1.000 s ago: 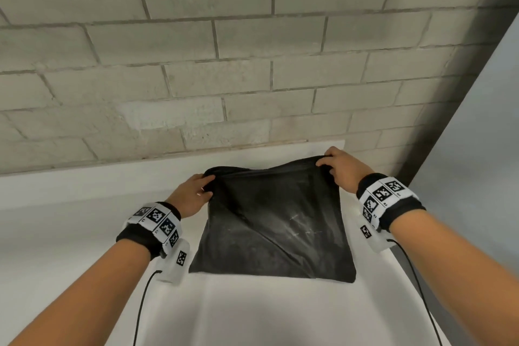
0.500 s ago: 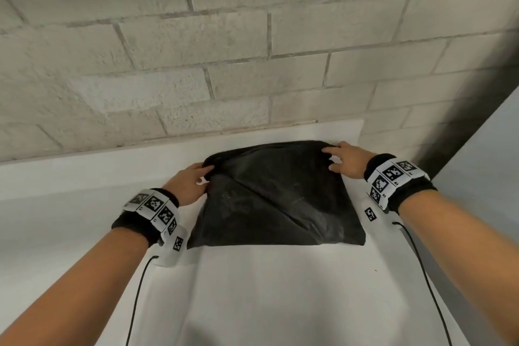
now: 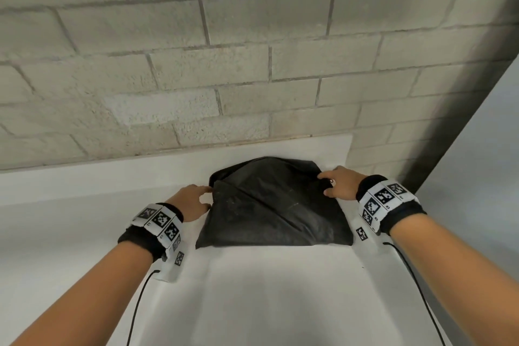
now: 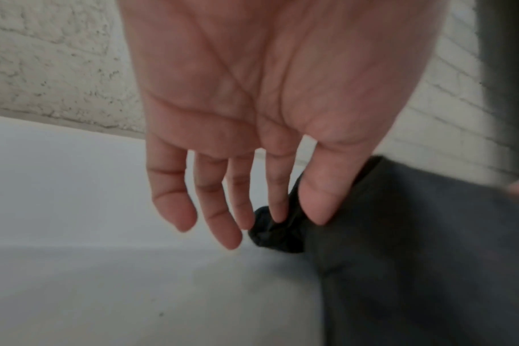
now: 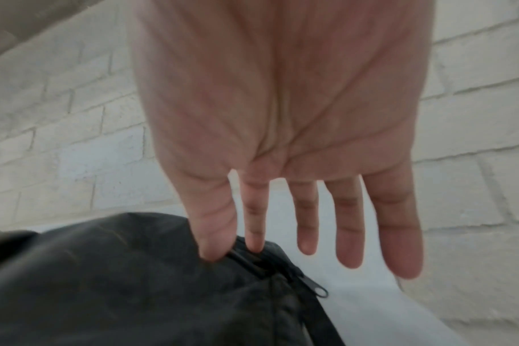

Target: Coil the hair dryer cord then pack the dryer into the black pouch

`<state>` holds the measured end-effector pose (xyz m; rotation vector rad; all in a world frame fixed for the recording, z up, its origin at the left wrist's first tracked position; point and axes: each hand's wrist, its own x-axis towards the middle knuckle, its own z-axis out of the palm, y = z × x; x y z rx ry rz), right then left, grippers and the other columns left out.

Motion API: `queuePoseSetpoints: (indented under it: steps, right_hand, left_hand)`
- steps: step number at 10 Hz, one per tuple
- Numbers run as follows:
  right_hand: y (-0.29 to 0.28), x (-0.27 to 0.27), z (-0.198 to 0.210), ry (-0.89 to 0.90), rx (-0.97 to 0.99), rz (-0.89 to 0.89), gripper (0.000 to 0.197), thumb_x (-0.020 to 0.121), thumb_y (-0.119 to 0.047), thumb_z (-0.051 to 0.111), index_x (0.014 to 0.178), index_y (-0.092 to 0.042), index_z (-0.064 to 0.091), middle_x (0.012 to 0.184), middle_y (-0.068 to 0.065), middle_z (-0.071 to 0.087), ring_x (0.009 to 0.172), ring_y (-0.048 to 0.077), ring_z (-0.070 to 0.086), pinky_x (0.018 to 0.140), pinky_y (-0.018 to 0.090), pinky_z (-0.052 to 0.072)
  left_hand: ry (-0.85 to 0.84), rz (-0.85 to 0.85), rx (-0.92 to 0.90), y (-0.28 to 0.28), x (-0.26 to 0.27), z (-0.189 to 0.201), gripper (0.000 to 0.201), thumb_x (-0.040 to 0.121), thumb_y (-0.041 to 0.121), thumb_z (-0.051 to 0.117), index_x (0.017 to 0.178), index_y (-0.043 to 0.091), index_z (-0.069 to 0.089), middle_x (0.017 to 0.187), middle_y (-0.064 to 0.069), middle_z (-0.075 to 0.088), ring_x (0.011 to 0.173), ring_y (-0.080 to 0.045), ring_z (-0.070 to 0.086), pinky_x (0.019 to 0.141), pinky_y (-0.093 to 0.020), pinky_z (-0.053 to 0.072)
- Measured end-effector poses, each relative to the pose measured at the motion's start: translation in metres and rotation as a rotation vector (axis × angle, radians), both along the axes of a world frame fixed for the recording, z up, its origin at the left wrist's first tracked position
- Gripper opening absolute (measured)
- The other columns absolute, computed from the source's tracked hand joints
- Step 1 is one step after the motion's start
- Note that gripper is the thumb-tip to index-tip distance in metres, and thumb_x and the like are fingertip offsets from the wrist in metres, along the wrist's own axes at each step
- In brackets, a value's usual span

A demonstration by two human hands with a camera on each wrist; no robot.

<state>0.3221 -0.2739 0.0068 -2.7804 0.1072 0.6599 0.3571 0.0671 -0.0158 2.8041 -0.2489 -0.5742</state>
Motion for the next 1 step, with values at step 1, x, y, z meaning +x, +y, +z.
queuePoseSetpoints:
  steps: [1]
  right_hand:
    - [0.0120,-0.0232,0.0130,-0.026,0.031,0.015,0.052,0.091,-0.025,0.050,0.140,-0.024,0.034,0.137,0.015,0.041,0.121,0.030,0.046,0.102,0.031,0.037]
  left_hand:
    - [-0.051,0.012,-0.101,-0.0012,-0.0181,0.0160,0.045,0.090,0.025,0.050,0.134,0.021,0.041,0.141,-0.008,0.041,0.128,-0.026,0.040,0.109,-0.032,0.028]
